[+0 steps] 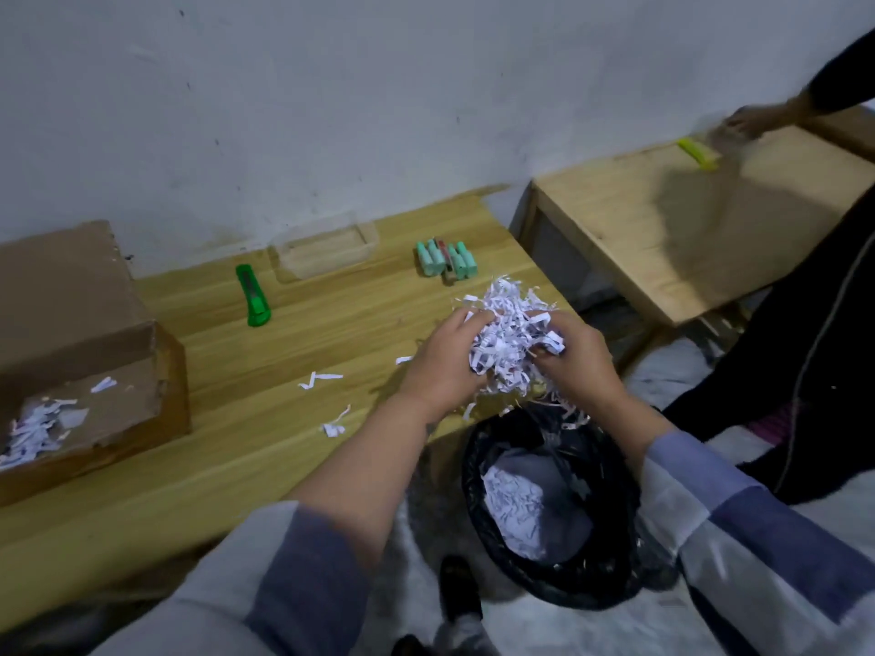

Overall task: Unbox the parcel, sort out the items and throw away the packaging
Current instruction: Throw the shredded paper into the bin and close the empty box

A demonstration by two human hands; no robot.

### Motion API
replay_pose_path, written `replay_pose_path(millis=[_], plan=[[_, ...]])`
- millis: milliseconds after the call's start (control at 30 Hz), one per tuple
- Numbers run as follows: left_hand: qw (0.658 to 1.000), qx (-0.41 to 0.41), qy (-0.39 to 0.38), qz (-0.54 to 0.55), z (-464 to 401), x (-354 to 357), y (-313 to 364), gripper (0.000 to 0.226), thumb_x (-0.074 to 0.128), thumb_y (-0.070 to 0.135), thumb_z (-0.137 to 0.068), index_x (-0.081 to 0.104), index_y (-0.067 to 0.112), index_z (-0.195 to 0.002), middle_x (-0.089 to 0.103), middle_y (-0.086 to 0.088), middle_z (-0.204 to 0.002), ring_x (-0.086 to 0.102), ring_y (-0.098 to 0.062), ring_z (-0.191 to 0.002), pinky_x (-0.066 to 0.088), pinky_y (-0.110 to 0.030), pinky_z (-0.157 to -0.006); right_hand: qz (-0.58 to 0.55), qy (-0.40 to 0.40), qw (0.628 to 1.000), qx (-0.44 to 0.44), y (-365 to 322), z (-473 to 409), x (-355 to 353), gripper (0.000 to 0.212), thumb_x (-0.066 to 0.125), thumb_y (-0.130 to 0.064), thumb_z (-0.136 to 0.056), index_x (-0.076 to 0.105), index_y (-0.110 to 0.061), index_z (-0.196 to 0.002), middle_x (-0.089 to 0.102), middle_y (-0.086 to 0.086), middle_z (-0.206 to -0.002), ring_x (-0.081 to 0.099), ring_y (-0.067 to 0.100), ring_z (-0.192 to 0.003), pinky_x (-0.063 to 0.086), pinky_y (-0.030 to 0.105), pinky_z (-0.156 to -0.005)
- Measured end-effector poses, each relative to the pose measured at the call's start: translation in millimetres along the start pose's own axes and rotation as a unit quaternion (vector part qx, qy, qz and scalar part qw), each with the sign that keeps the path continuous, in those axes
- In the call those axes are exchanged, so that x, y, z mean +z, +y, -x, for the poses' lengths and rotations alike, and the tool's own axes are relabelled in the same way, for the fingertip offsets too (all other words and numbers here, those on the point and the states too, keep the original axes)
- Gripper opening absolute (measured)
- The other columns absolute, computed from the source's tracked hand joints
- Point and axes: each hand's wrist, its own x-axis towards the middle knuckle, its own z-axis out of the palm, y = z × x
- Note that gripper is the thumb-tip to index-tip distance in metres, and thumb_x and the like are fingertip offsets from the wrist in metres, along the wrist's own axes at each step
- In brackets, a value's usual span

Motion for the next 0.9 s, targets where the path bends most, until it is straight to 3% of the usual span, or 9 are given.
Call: replay_pose_path(millis=[67, 200, 333, 633, 733, 800, 900], plan=[[1.0, 0.018, -0.023, 0.006, 8, 20, 18, 0.079, 0.076, 0.006, -0.072, 0.041, 0.024, -0.14, 0.027, -0.006, -0.154, 0.029, -0.022, -0.141, 0.031, -0.029, -0.107, -0.001, 0.011, 1.0, 0.028, 14, 25, -16, 0.033, 0.07, 0.004, -0.072, 0.069, -0.004, -0.104, 0.068, 0.016, -0.107, 0.062, 0.027, -0.103, 0.04, 0.024, -0.078], [0.997, 0.034, -0.07, 0.022, 20, 62, 40, 0.079, 0.076, 0.008, -0.073, 0.04, 0.024, -0.141, 0.027, -0.006, -0.154, 0.028, -0.021, -0.141, 0.029, -0.027, -0.107, 0.0, 0.007, 0.996, 0.083, 49, 66, -37, 0.035, 0.069, 0.003, -0.07, 0.07, -0.007, -0.104, 0.069, 0.014, -0.107, 0.063, 0.028, -0.103, 0.044, 0.029, -0.083], [0.994, 0.027, -0.108, 0.02, 26, 108, 50, 0.078, 0.077, 0.013, -0.075, 0.038, 0.025, -0.142, 0.033, -0.004, -0.15, 0.034, -0.022, -0.137, 0.033, -0.03, -0.105, -0.008, -0.006, 0.989, 0.146, 88, 97, -44, 0.039, 0.068, 0.001, -0.072, 0.069, -0.01, -0.109, 0.068, 0.011, -0.11, 0.061, 0.024, -0.104, 0.039, 0.021, -0.081], [0.975, -0.136, -0.159, 0.07, 26, 256, 7, 0.08, 0.078, 0.026, -0.077, 0.035, 0.029, -0.144, 0.028, 0.0, -0.153, 0.028, -0.018, -0.14, 0.029, -0.026, -0.108, -0.026, -0.131, 0.96, 0.245, 227, 132, 1, 0.035, 0.07, -0.007, -0.076, 0.067, -0.009, -0.111, 0.064, 0.013, -0.111, 0.06, 0.027, -0.103, 0.04, 0.024, -0.078], [0.965, -0.2, -0.152, 0.081, 27, 302, -22, 0.087, 0.08, 0.043, -0.069, 0.036, 0.027, -0.143, 0.033, -0.001, -0.147, 0.034, -0.02, -0.135, 0.034, -0.036, -0.11, -0.036, -0.183, 0.941, 0.284, 278, 134, 32, 0.041, 0.071, -0.017, -0.08, 0.063, -0.01, -0.119, 0.062, 0.012, -0.118, 0.061, 0.027, -0.102, 0.042, 0.027, -0.078], [0.954, -0.233, -0.156, 0.105, 29, 326, -38, 0.089, 0.082, 0.042, -0.068, 0.036, 0.028, -0.143, 0.031, -0.002, -0.148, 0.033, -0.019, -0.136, 0.033, -0.037, -0.111, -0.091, -0.221, 0.912, 0.332, 302, 134, 50, 0.053, 0.072, -0.021, -0.08, 0.055, -0.019, -0.131, 0.057, 0.006, -0.127, 0.061, 0.023, -0.103, 0.047, 0.028, -0.081], [0.945, -0.258, -0.166, 0.117, 30, 353, -60, 0.087, 0.081, 0.041, -0.07, 0.036, 0.028, -0.143, 0.027, -0.003, -0.152, 0.03, -0.021, -0.139, 0.032, -0.041, -0.112, -0.185, -0.238, 0.861, 0.409, 323, 131, 73, 0.065, 0.072, -0.014, -0.082, 0.043, -0.019, -0.14, 0.053, -0.001, -0.129, 0.058, 0.017, -0.11, 0.049, 0.019, -0.081]])
